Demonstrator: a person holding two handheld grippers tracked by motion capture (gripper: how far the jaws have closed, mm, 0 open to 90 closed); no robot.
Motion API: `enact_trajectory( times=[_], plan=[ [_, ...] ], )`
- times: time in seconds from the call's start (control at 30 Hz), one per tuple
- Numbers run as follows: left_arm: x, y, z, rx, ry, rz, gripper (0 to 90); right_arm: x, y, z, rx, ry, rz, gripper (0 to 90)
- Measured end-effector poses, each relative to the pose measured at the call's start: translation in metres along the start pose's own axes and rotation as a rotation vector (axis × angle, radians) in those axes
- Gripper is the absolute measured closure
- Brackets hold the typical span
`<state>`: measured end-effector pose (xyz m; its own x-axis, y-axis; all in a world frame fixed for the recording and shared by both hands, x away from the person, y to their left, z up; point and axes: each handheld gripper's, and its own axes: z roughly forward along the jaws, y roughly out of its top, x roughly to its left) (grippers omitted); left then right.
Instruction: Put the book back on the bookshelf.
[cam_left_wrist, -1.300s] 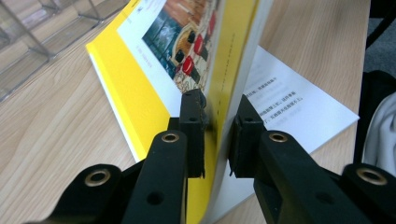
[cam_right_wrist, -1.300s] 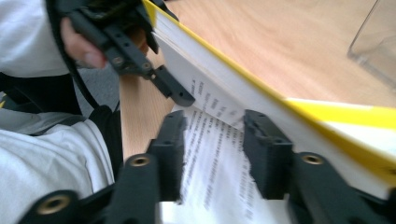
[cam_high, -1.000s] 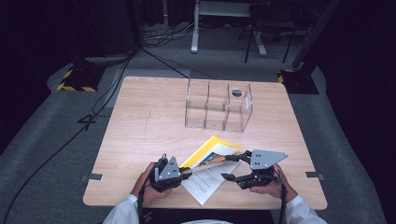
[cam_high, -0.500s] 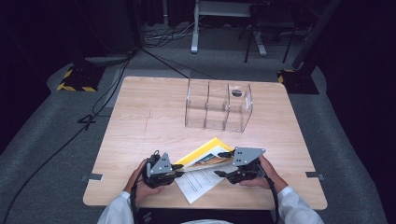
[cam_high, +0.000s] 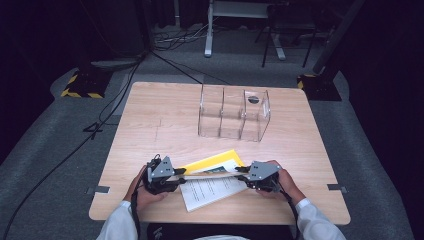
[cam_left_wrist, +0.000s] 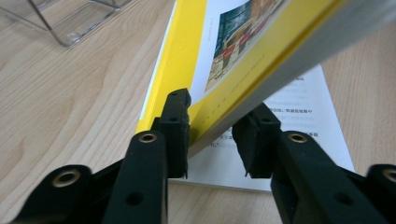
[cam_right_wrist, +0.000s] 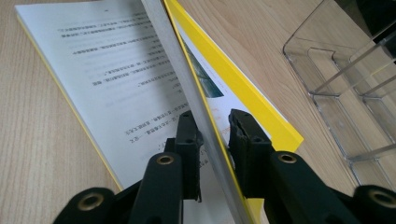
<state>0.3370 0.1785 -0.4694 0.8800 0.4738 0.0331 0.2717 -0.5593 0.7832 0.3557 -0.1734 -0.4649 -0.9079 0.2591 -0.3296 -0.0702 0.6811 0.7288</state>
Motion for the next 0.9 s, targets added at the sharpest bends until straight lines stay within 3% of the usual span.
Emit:
enact_trajectory(
  times=[0.2, 0.23, 0.37, 0.5, 0.6, 0.67, 0.8, 0.87, 0.9],
  plan=[
    [-0.011, 0.008, -0.010, -0.002, 0.029, 0.018, 48.1, 0.005, 0.004, 0.004, 0.013, 0.007, -0.017, 76.3],
    [-0.019, 0.013, -0.014, -0.023, 0.045, 0.019, 46.4, 0.008, 0.006, 0.005, 0.020, 0.001, -0.013, 76.5],
    [-0.033, 0.024, -0.013, -0.014, 0.090, 0.031, 41.0, 0.011, 0.011, 0.008, 0.028, -0.001, -0.011, 77.3],
    [-0.054, 0.039, 0.000, 0.077, 0.176, 0.094, 41.3, 0.013, 0.015, 0.010, 0.033, -0.007, -0.006, 77.4],
    [-0.057, 0.041, 0.004, 0.086, 0.231, 0.114, 58.3, 0.014, 0.018, 0.012, 0.038, -0.003, 0.007, 77.1],
    [-0.051, 0.038, 0.002, 0.097, 0.188, 0.100, 67.0, 0.014, 0.019, 0.013, 0.033, 0.000, 0.018, 75.6],
    [-0.049, 0.034, 0.004, 0.134, 0.147, 0.132, 73.8, 0.009, 0.012, 0.014, -0.016, 0.048, 0.075, 64.2],
    [-0.047, 0.030, 0.004, 0.125, 0.133, 0.141, 74.8, 0.007, 0.008, 0.014, -0.025, 0.036, 0.072, 61.9],
    [-0.046, 0.029, 0.003, 0.127, 0.128, 0.140, 75.0, 0.001, -0.006, 0.017, -0.025, 0.018, 0.081, 62.3]
  ],
)
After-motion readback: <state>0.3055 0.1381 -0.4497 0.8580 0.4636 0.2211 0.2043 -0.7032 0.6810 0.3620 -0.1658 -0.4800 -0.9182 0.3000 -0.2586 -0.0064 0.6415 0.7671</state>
